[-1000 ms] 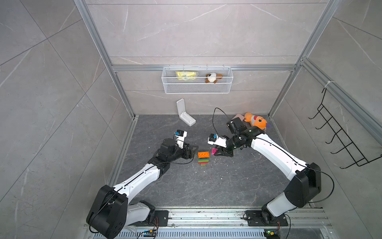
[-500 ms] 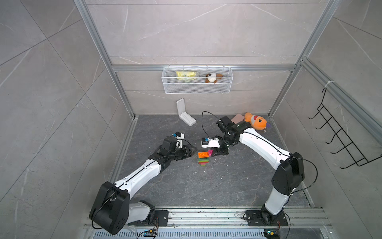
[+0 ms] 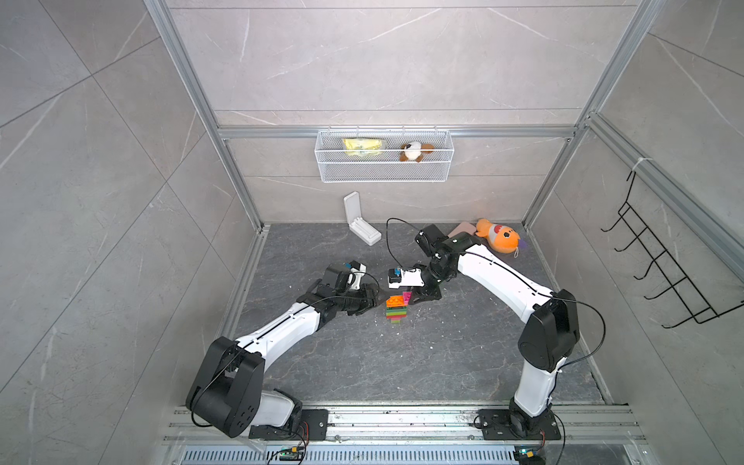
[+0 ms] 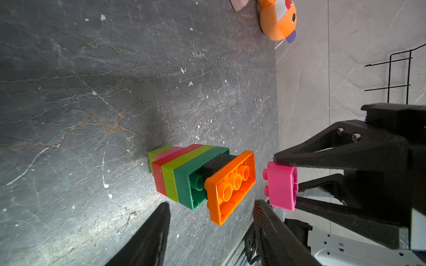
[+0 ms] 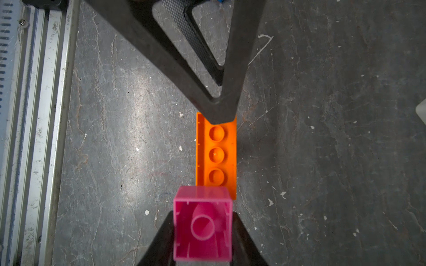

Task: Assemble a carrot with lego
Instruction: Assemble the lego brick with the lego brick.

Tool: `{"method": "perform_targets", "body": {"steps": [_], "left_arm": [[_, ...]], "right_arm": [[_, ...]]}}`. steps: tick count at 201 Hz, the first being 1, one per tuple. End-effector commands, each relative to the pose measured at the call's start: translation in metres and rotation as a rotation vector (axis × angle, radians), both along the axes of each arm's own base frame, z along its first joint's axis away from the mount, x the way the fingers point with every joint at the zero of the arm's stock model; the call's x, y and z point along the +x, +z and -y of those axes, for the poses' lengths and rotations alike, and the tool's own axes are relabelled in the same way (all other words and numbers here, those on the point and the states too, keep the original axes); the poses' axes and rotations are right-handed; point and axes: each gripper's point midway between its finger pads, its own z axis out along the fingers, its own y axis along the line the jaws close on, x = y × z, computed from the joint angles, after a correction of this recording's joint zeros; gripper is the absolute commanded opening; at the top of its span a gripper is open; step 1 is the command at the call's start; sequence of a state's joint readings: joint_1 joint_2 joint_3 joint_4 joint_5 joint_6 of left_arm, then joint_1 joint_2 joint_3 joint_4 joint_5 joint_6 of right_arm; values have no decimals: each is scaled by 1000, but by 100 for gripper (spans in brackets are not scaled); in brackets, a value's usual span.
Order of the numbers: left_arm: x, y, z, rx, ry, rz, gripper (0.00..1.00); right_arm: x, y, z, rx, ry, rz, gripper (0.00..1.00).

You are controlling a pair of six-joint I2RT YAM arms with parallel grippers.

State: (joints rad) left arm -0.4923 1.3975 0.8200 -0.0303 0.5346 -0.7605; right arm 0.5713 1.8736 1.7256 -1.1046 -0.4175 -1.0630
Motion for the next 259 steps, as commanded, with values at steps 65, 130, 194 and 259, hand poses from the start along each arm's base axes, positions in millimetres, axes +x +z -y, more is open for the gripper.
{"method": "perform_targets", "body": {"steps": [65,130,194,259], "left_arm": [[7,10,6,-25,-27,9,61],[7,7,7,-26,-34,-3,59],[4,5,7,-23,-42,-9,58],[1,1,6,-18,-50,-15,58]], "right_arm": [[-2,-4,-3,-24,28,-28,17],[-1,-9,-3,-31,28,-31,16],[0,-13,-2,-40,28,-36,16],[4,-17,-3,-50,19,-35,16]]}}
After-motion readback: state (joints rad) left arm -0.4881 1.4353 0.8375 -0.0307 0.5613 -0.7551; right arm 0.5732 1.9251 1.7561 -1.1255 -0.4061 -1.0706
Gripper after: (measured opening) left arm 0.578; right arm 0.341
